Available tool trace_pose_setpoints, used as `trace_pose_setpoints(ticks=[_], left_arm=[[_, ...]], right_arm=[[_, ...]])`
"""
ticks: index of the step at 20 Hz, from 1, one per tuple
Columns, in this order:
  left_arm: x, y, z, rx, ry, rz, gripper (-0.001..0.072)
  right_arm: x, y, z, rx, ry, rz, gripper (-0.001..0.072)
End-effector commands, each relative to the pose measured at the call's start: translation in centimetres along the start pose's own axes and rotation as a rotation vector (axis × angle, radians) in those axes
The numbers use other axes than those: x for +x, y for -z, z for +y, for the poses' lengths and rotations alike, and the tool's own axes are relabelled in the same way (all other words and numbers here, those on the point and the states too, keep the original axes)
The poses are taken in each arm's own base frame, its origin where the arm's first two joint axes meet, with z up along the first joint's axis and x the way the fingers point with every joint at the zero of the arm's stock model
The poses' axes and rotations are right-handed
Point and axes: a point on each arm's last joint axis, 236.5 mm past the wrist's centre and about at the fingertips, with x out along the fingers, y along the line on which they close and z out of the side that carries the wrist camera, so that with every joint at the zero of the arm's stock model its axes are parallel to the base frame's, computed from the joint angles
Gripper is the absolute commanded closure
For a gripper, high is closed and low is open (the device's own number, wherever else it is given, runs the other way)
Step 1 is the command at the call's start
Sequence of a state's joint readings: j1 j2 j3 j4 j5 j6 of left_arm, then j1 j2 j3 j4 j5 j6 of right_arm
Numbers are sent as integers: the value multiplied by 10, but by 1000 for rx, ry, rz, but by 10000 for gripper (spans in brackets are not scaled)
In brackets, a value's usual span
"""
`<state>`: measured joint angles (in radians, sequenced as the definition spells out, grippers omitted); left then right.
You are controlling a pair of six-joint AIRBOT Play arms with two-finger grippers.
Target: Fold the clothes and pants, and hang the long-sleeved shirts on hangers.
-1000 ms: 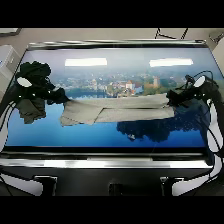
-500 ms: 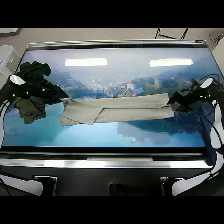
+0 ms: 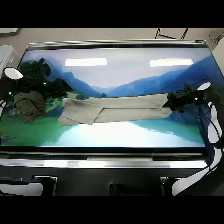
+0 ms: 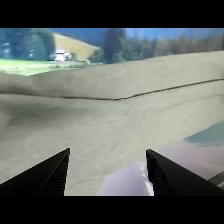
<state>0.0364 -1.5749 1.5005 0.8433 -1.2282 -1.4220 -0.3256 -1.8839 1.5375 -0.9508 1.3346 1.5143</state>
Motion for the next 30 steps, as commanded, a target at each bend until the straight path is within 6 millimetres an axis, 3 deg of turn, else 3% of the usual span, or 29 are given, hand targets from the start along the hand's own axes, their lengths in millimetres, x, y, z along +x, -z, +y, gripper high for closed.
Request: trace_pose_setpoints(ticks=[1,3,4,7,9,12,14,16,18,20,23,25,27,30], left_arm=[[28,-1,-44,68,41,-41,272],[59,5,-74,123,59,-54,588],[80,11,-92,153,69,-58,643],[151,54,-131,178,90,4,648],[189,88,-138,104,82,73,652],[236,122,-143,-62,80,124,654],[264,146,-162,-190,140,153,671],[285,171,-193,-349,228,187,671],[301,182,-222,-493,295,146,672],[307,173,-229,-563,312,70,672],[290,142,-210,-381,324,56,676],[254,99,-170,-203,260,37,677],[190,42,-105,-93,106,-22,678],[45,-37,-18,-26,-140,-215,677]], right_arm=[[-15,17,39,-88,-134,42,676],[-45,23,74,-153,-191,-13,676],[-62,30,94,-198,-205,-42,676],[-107,69,156,-366,-221,-118,674],[-132,104,194,-449,-235,-155,674],[-157,154,234,-537,-262,-183,673],[-167,180,252,-576,-280,-195,673],[-171,196,262,-589,-288,-192,673],[-166,197,261,-578,-265,-188,673],[-159,184,258,-569,-237,-217,673],[-140,164,270,-535,-289,-216,673],[-114,163,287,-549,-342,-170,673],[-79,167,312,-540,-415,-116,673],[-7,170,342,-485,-477,-55,673]])
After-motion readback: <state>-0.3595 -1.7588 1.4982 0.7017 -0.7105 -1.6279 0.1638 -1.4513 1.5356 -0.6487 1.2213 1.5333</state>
